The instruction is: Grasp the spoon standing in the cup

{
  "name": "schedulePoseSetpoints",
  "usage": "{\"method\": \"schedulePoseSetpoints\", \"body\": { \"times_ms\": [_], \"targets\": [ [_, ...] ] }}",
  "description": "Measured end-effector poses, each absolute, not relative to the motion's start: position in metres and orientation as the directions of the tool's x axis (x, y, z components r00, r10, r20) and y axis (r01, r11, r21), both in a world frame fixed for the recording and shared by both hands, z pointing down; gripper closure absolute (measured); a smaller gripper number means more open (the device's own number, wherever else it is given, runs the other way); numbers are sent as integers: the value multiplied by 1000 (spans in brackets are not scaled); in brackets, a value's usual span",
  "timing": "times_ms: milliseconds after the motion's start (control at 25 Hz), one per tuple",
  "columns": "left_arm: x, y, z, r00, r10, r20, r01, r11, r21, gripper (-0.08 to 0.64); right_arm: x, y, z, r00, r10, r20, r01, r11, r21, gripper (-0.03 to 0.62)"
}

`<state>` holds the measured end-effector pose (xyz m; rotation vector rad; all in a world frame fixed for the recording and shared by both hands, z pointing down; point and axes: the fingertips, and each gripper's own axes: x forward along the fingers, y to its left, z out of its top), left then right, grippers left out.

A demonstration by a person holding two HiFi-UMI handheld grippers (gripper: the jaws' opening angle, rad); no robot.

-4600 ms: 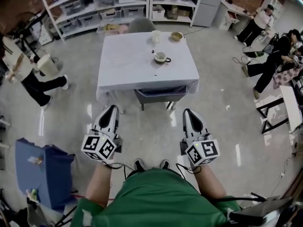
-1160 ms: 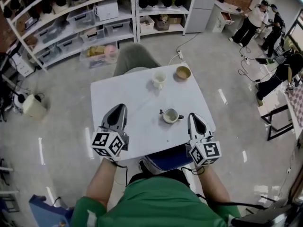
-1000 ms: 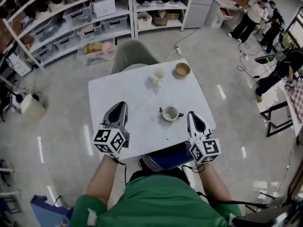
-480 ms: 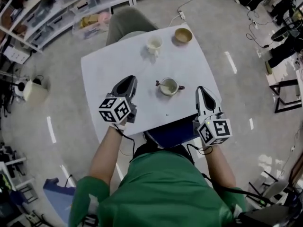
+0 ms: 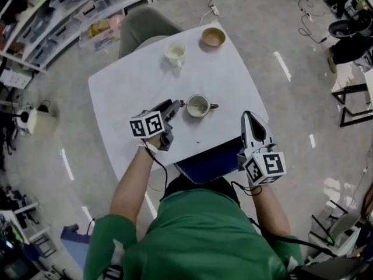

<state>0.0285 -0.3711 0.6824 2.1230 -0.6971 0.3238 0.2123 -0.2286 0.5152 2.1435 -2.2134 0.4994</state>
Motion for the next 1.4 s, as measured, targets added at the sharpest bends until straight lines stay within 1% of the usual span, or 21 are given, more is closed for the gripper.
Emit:
{"method": "schedulePoseSetpoints", "body": {
  "times_ms": [360,560,640,960,1400],
  "targets": [
    [65,-366,721,816,-259,516,-578,-391,716,387,245,-205,521,5,-969,246,-974,-60,-217,571],
    [76,-362,729,810,-233,538,-586,-363,724,388,259,-196,518,32,-970,241,-973,-86,-215,571],
    [76,-362,728,810,-235,538,-587,-349,731,393,261,-195,517,36,-970,240,-972,-89,-215,571],
    [72,-358,729,823,-228,520,-568,-331,754,496,255,-200,518,18,-972,234,-975,-69,-211,571],
    [56,-363,700,848,-288,445,-525,-340,780,505,234,-215,516,-35,-972,231,-978,-14,-210,571]
  ]
}}
